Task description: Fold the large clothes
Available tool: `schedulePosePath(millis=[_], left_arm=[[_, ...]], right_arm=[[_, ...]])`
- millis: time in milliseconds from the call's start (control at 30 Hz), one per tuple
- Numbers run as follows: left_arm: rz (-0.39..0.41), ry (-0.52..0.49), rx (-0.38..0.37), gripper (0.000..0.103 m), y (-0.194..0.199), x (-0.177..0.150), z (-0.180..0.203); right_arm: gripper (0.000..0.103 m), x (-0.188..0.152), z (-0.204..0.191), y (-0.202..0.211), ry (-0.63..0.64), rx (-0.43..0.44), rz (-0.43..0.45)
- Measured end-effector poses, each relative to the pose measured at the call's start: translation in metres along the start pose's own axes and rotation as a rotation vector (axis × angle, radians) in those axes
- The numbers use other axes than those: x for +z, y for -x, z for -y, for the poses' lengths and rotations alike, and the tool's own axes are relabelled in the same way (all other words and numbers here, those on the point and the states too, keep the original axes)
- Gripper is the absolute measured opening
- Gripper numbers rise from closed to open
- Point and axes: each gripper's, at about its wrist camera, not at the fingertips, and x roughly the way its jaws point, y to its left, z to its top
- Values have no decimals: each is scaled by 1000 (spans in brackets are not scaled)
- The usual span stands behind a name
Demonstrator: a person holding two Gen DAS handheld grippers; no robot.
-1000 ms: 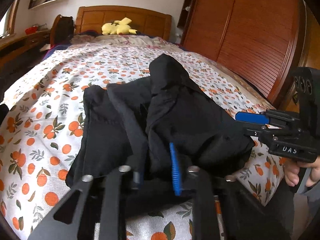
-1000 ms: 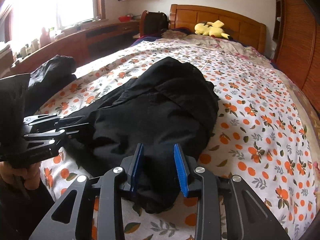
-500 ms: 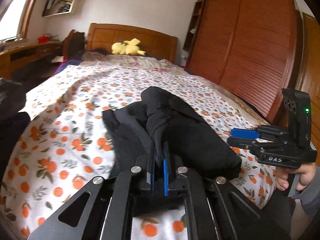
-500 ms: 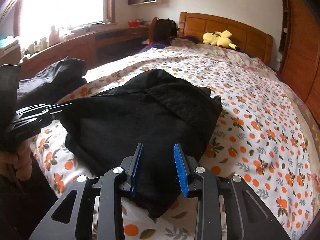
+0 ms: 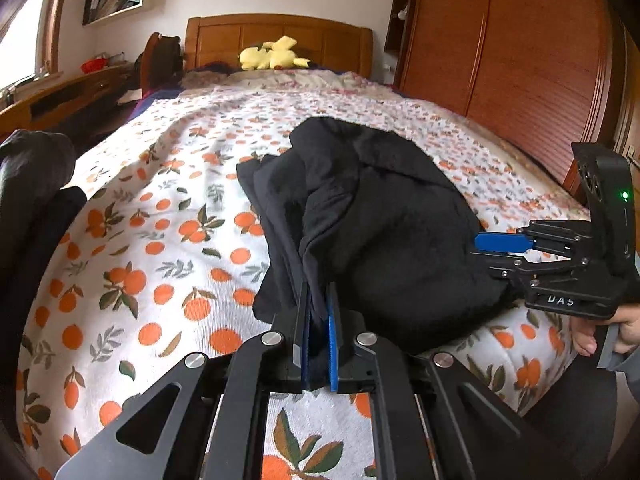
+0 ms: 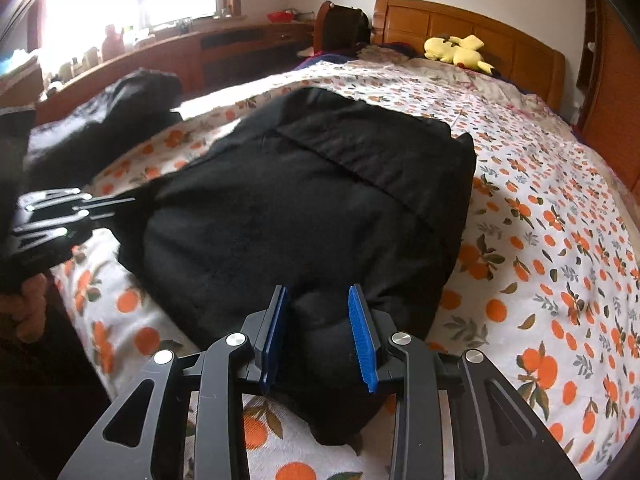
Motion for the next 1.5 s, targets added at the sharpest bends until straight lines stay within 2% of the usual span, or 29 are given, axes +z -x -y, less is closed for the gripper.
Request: schedulePosePath(millis=[67, 233, 300, 367, 533, 667, 800, 833, 933, 1000, 1067, 1500], left_arm=[[-5, 0, 3, 8, -1, -2, -1], [-8, 1, 13, 9, -3, -2, -2], [-11, -4, 20, 9, -4, -3, 0], [-11, -3, 22, 9, -5, -2, 0], [-14, -1, 31, 9, -6, -3, 1], [-15, -2, 38, 10, -8, -3, 2], [-14, -2, 36, 10, -7, -3, 2], [-14, -1, 34, 10, -8, -3, 2], [-15, -3, 30, 10, -8, -2, 2], [-17, -2, 26, 10, -9, -2, 2], [-17, 0, 23, 10, -9, -2, 1], [-13, -7, 38, 14, -6, -3, -1]], right_arm=[[31, 1, -4, 1, 25, -14, -1], [30, 18, 13, 19, -2, 31, 28], [39, 28, 21, 21, 11, 18, 50], [40, 43, 36, 17, 10, 5, 58], [41, 79, 80, -19, -41, -7, 32], [49, 95, 112, -50, -83, -37, 1], [65, 105, 138, -78, -138, -56, -23], [67, 107, 144, -86, -158, -50, -33], [68, 109, 152, -99, -187, -26, -53], [76, 112, 154, -110, -192, -21, -71], [79, 113, 155, -121, -194, -6, -91], [81, 107, 157, -140, -230, 55, -116]])
